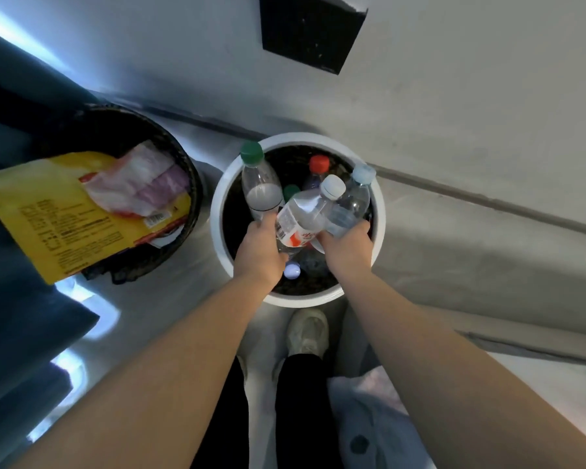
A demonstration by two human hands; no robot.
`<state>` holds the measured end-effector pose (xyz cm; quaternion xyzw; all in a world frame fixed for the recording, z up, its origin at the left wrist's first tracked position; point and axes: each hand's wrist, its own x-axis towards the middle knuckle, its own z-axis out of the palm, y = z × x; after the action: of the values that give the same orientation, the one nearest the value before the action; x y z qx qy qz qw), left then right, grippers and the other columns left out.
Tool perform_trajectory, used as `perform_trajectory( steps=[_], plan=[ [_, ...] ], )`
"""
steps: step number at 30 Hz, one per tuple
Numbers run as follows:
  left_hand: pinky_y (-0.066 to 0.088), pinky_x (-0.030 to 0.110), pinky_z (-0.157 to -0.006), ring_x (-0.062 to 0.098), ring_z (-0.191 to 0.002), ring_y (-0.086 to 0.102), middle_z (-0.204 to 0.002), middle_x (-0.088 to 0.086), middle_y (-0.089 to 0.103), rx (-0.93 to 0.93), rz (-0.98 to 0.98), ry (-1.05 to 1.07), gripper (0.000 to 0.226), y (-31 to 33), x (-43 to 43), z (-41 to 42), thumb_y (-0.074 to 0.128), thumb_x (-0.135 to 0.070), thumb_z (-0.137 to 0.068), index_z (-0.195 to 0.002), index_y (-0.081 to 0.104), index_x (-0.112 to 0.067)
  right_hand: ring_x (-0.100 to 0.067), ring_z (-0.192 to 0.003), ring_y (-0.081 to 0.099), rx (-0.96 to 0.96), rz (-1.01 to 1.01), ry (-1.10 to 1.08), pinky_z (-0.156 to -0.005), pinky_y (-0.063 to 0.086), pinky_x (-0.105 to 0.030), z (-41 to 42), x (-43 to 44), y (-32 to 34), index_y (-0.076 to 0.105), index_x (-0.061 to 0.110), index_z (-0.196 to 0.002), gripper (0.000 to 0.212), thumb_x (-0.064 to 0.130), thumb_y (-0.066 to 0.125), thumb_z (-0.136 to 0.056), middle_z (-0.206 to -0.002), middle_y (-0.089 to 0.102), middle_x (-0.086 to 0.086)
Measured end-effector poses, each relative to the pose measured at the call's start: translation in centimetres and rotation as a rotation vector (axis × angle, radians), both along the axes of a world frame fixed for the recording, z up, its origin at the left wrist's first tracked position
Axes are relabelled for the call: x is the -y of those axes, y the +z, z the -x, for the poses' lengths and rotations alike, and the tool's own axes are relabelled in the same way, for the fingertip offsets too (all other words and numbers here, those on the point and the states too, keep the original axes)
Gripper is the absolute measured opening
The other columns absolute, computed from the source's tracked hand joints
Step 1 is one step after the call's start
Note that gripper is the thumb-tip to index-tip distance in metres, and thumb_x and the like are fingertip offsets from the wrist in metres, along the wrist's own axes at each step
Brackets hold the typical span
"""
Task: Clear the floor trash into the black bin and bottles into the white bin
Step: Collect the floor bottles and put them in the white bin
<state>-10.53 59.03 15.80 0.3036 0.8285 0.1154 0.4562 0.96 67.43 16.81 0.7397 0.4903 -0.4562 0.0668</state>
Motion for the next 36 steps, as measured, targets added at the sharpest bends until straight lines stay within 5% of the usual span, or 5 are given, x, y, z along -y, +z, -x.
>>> perform_trajectory(
  steps=[14,26,29,32,36],
  plan=[
    [0.041,0.034,-0.061,0.023,-0.074,0.055,-0.094,0.010,0.057,-0.196,0.044,-0.283,0.094,0.1,1.1,0.0,0.062,-0.028,-0.090,-0.149,-0.011,-0.037,-0.032,-0.113,0.057,0.114,0.115,0.062,-0.075,0.041,-0.031,-0.8,-0.2,-0.5,0.037,0.002,-0.133,0.068,0.034,0.073,-0.085,-0.125,0.057,-0.015],
    [0.041,0.034,-0.056,0.024,-0.070,0.056,-0.097,0.013,0.055,-0.318,0.096,-0.438,0.100,0.6,1.0,0.2,0.065,-0.028,-0.089,-0.149,-0.015,-0.033,-0.028,-0.099,0.063,0.172,0.088,0.040,-0.069,0.047,-0.033,-0.9,0.2,-0.8,0.055,0.005,-0.117,0.053,0.037,0.076,-0.081,-0.110,0.065,-0.012],
    [0.048,0.034,-0.069,0.026,-0.102,0.054,-0.115,0.013,0.051,-0.316,0.073,-0.431,0.106,1.7,1.6,0.6,0.068,-0.037,-0.085,-0.150,-0.013,-0.026,-0.023,-0.090,0.059,0.154,0.076,0.016,-0.069,0.047,-0.032,-1.4,0.2,1.3,0.055,0.006,-0.115,0.052,0.037,0.077,-0.079,-0.108,0.064,-0.010],
    [0.038,0.042,-0.106,0.034,-0.143,0.019,-0.145,0.014,0.034,-0.394,0.067,-0.503,0.102,5.4,2.6,2.3,0.066,-0.046,-0.084,-0.152,-0.004,-0.017,-0.020,-0.091,0.055,0.080,0.003,0.072,-0.071,0.045,-0.032,-1.8,0.9,5.5,0.048,0.009,-0.125,0.055,0.033,0.073,-0.082,-0.116,0.061,-0.008],
    [0.013,0.054,-0.117,0.038,-0.146,-0.003,-0.159,0.017,0.005,-0.503,0.136,-0.575,0.100,12.6,5.5,4.0,0.053,-0.065,-0.083,-0.152,-0.003,-0.018,-0.029,-0.139,0.031,0.182,-0.067,0.527,-0.104,0.039,-0.048,-2.3,2.7,12.4,0.019,0.021,-0.150,0.085,0.042,0.067,-0.084,-0.152,0.033,-0.007]
  ],
)
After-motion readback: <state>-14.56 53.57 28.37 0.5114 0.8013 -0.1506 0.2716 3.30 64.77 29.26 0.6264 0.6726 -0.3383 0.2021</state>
